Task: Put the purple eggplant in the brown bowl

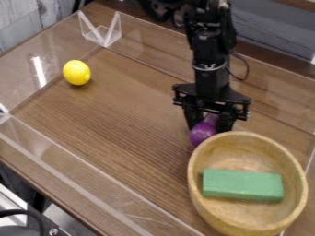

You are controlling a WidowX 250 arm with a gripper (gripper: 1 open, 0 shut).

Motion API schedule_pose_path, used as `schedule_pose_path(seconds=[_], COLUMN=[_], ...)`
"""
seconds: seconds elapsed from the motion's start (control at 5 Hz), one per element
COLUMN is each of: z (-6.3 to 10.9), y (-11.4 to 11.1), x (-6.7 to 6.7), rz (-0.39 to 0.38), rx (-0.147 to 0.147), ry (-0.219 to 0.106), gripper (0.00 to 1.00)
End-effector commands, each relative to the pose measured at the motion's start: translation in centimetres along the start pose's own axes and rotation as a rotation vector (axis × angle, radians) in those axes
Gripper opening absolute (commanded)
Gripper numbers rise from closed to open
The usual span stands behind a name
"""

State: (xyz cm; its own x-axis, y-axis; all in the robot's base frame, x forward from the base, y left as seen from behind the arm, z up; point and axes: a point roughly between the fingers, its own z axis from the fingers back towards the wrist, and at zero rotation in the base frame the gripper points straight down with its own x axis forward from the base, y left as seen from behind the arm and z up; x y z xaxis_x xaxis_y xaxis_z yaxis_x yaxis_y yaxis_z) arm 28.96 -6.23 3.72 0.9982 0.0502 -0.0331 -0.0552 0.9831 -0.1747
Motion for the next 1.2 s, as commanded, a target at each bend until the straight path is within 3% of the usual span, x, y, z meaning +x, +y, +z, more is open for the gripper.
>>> schedule_pose_path(seconds=[0.0, 0.6, 1.0], z=[1.3, 1.1, 1.1], y=[-1.7, -3.8, -4.0], x=[1.0, 2.1, 2.3], rz=[-0.009, 0.015, 0.03], rx=[-0.019, -0.042, -0.051], ry=[-0.05, -0.066, -0.072], gripper=[0.0, 0.0, 0.0])
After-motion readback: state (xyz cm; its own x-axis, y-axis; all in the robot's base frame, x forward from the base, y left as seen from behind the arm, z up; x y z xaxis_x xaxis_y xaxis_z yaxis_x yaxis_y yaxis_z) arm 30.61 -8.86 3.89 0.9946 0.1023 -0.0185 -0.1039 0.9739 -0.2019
